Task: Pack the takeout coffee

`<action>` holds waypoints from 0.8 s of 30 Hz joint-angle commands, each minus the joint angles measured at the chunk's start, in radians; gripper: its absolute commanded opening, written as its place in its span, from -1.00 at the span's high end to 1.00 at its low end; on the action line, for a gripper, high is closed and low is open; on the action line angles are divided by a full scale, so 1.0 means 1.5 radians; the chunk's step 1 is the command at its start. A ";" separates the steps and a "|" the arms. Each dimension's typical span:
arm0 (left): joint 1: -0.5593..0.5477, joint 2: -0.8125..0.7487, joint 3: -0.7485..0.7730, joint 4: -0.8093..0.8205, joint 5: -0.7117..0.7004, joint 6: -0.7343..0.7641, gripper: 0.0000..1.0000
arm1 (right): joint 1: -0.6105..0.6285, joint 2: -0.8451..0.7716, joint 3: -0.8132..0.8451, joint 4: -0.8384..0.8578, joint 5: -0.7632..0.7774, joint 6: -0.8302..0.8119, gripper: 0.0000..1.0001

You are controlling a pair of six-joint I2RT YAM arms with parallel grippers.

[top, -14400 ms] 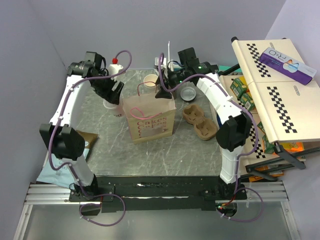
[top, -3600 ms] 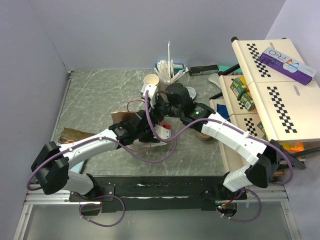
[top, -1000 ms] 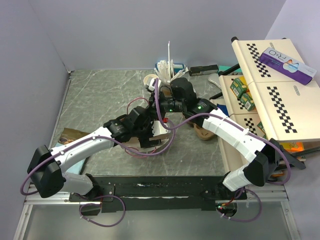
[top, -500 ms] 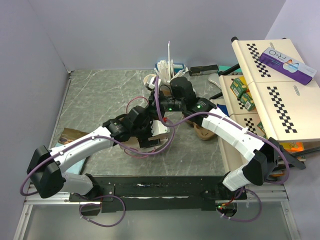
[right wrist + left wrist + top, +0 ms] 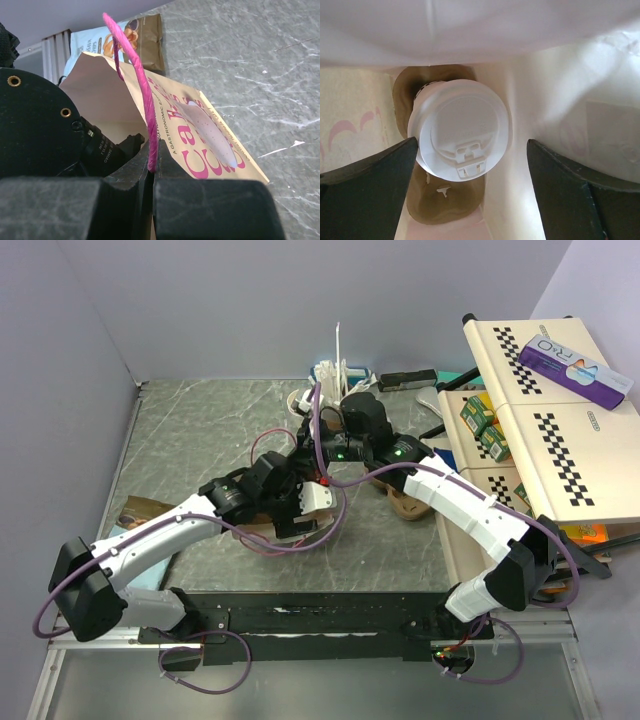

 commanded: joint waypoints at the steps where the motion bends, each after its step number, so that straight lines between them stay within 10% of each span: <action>1: 0.031 -0.071 0.040 0.076 -0.004 -0.068 -0.93 | -0.017 0.004 0.007 -0.080 -0.024 0.010 1.00; 24: 0.044 -0.106 0.009 0.086 0.107 -0.065 -0.99 | -0.055 0.041 -0.005 -0.100 -0.056 0.081 1.00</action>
